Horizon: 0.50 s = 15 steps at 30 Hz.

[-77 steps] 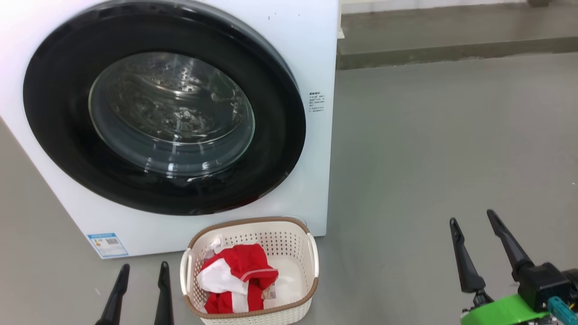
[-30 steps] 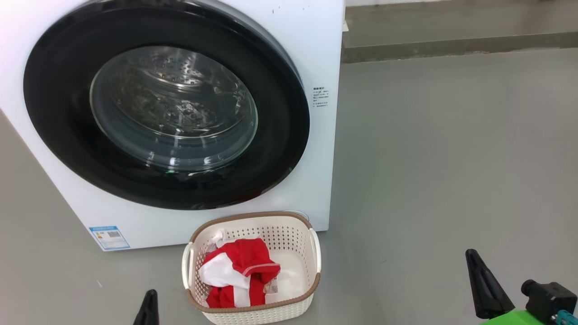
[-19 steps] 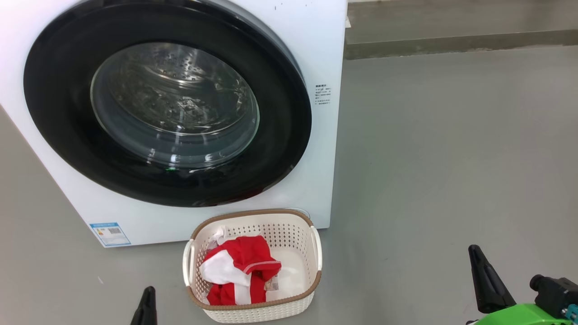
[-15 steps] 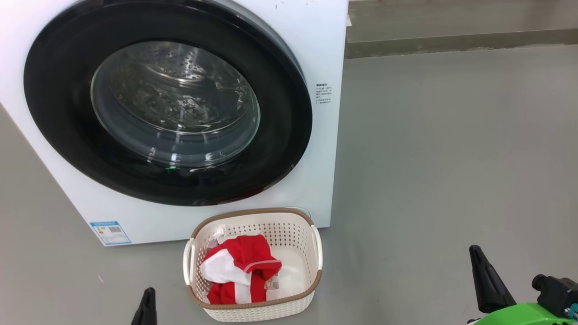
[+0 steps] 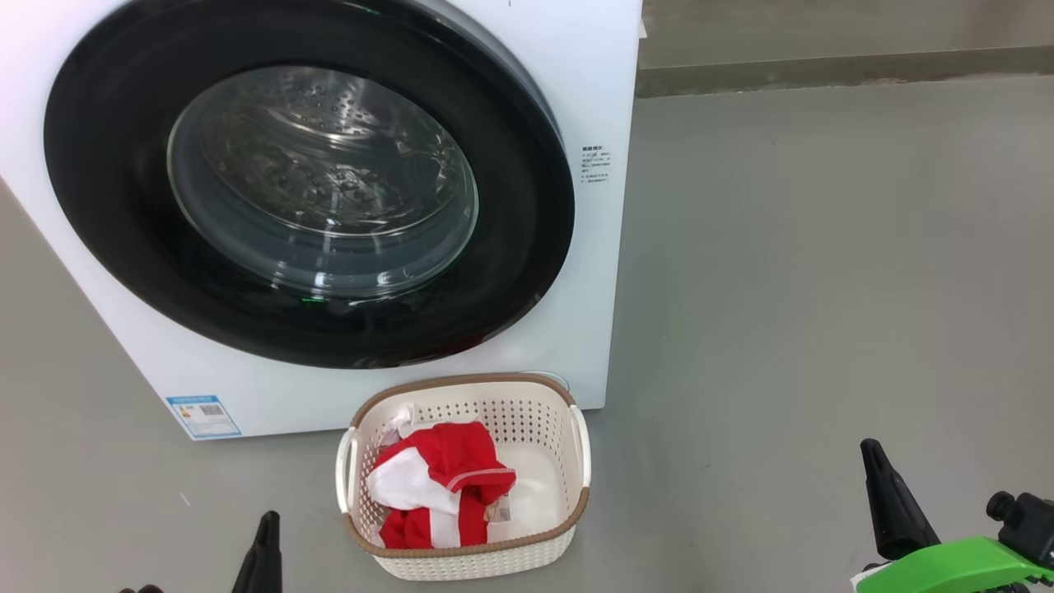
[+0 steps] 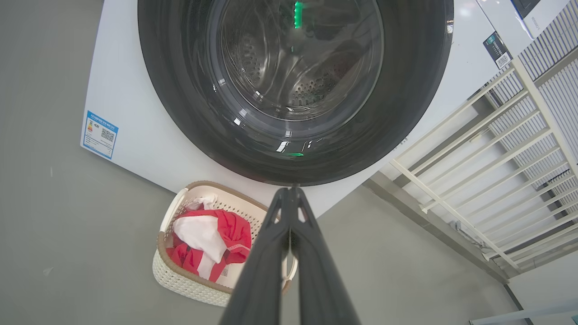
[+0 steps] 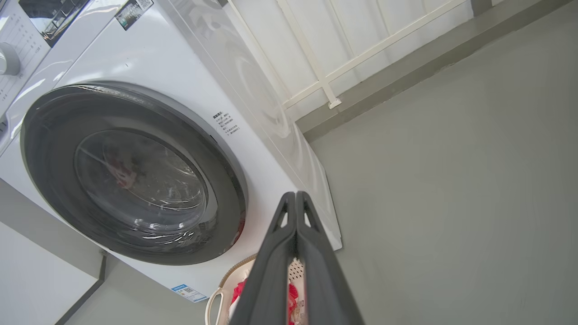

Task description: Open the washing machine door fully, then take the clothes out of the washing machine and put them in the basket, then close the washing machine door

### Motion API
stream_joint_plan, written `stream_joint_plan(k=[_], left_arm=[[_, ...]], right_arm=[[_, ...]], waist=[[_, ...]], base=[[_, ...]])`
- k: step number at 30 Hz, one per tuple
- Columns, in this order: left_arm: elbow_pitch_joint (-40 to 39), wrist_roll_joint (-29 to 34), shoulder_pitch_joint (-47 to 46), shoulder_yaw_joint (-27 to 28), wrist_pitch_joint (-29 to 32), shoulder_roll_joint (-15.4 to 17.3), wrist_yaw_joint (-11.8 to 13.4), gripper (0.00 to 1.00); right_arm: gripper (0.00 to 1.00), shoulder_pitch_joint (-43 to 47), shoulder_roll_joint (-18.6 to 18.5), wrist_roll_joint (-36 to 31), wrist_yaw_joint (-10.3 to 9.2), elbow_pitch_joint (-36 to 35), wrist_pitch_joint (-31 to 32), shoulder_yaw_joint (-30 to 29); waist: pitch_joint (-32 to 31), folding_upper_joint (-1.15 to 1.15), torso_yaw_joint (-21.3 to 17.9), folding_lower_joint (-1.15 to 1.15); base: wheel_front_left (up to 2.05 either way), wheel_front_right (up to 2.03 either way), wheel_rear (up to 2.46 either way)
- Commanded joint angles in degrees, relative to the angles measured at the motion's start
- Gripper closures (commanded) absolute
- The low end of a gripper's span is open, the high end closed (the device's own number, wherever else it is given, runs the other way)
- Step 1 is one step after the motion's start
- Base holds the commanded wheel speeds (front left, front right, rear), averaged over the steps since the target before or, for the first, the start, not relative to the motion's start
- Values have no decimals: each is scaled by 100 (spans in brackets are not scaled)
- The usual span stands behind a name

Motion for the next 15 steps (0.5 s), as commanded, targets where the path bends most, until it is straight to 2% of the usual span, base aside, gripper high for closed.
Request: stream_joint_plan(k=[1, 15], left_arm=[[-91, -198, -263, 133, 45, 59, -70, 100], [9, -1125, -421, 213, 275, 70, -154, 100]], right_arm=[[100, -340, -87, 259, -10, -116, 42, 18], [100, -479, -104, 1245, -12, -52, 278, 0]], waist=[[9, 0, 7, -1], [74, 0, 50, -1]], base=[[0, 0, 0], [0, 0, 0]])
